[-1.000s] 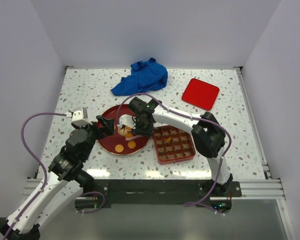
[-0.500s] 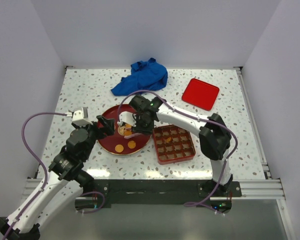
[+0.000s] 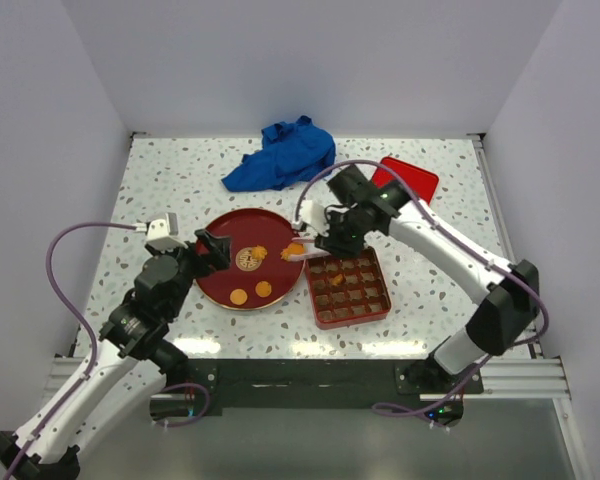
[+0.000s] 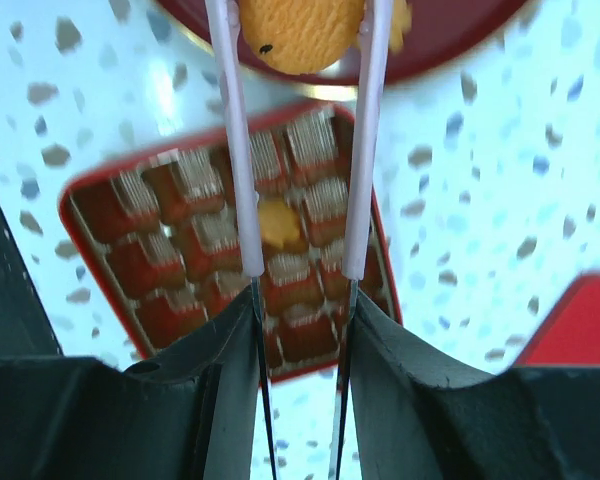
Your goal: Pack the cookies
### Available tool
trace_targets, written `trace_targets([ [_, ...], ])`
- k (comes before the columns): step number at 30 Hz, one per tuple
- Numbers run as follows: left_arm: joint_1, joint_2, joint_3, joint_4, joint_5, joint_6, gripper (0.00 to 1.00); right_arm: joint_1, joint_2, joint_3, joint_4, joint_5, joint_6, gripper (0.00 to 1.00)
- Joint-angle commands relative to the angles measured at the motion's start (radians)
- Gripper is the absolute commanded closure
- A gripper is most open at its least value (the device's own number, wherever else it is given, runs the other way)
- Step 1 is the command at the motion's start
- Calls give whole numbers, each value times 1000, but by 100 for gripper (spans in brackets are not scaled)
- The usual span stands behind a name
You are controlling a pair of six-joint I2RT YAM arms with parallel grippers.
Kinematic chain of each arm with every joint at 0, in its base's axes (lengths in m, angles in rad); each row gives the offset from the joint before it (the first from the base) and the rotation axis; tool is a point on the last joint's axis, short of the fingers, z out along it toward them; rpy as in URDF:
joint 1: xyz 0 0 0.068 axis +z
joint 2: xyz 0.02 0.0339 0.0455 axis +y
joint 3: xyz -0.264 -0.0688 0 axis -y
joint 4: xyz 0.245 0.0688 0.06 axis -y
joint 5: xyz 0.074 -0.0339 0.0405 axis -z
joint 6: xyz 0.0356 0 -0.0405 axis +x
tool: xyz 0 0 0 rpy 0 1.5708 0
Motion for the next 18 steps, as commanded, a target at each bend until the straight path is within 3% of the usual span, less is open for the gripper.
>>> trace_targets([
  [1, 6, 26, 0, 91, 19, -13, 0, -125, -159, -132, -112, -7, -59, 88],
  [8, 6, 100, -11, 163, 62, 0, 0, -298, -321, -306, -165, 10, -30, 88],
  [18, 6, 134, -20, 208, 97, 7, 0, -341, -322, -366, -160, 33, 7, 85],
])
